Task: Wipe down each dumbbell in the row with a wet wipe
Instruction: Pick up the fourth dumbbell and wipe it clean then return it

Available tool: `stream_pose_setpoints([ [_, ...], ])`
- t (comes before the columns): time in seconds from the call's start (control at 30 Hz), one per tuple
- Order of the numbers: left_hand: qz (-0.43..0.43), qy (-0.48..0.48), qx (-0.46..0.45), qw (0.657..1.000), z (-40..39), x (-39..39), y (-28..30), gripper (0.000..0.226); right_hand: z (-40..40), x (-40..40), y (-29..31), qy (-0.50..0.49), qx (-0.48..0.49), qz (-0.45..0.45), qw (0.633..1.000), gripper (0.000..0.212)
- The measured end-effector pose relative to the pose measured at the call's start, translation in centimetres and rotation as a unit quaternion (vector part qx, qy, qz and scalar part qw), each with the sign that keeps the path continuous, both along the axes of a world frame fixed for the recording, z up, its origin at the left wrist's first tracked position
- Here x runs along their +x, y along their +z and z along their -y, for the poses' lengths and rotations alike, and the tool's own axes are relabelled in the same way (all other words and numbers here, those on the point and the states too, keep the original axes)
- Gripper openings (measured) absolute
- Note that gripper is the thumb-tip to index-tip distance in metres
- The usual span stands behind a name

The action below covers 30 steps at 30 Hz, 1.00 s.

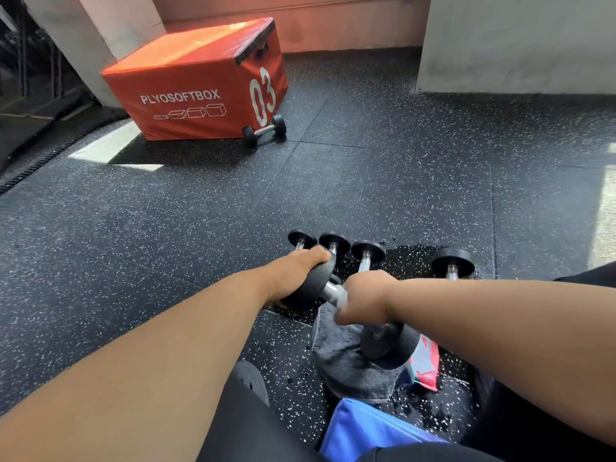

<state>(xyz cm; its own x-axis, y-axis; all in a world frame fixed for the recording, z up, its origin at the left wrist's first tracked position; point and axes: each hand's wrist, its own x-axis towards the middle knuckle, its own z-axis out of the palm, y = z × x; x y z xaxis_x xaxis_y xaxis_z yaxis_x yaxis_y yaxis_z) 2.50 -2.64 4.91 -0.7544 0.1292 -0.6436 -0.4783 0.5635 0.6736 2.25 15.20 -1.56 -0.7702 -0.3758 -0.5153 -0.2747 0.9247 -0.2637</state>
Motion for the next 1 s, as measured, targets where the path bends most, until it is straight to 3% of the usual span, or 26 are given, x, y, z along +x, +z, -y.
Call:
stream_pose_setpoints([
  [0.07, 0.006, 0.01, 0.0, 1.0, -0.1, 0.0, 0.0, 0.07, 0.6, 1.0, -0.1, -0.014, 0.005, -0.073, 0.997, 0.038],
  [0.27, 0.015, 0.041, -0.007, 0.999, -0.6, -0.2, -0.1, 0.076, 1.6, 1.2, -0.1, -0.034, -0.039, -0.156, 0.986, 0.039],
  [0.4, 0.017, 0.045, -0.003, 0.999, -0.6, -0.3, -0.2, 0.066, 1.9, 1.3, -0.5, -0.044, -0.037, -0.161, 0.985, 0.033],
  [0.5, 0.019, 0.039, 0.008, 0.999, -0.7, -0.2, -0.2, 0.072, 1.5, 1.6, -1.0, -0.057, -0.024, -0.138, 0.989, 0.032],
  [0.6, 0.018, 0.029, 0.022, 0.999, -0.8, -0.1, -0.1, 0.056, 0.5, 2.0, -1.4, -0.082, -0.007, -0.112, 0.99, 0.033],
  [0.73, 0.021, 0.025, 0.017, 0.999, -0.4, 0.0, -0.2, 0.073, -0.2, 2.3, -1.5, -0.046, 0.042, -0.132, 0.989, 0.042],
  [0.9, 0.025, 0.017, 0.021, 0.999, -0.3, -0.1, -0.4, 0.062, -1.2, 2.1, -1.3, -0.02, 0.086, -0.092, 0.992, 0.047],
  [1.0, 0.022, 0.015, 0.008, 1.0, -0.3, -0.2, -0.5, 0.074, -2.0, 1.8, -1.4, 0.009, 0.095, -0.069, 0.993, 0.052],
])
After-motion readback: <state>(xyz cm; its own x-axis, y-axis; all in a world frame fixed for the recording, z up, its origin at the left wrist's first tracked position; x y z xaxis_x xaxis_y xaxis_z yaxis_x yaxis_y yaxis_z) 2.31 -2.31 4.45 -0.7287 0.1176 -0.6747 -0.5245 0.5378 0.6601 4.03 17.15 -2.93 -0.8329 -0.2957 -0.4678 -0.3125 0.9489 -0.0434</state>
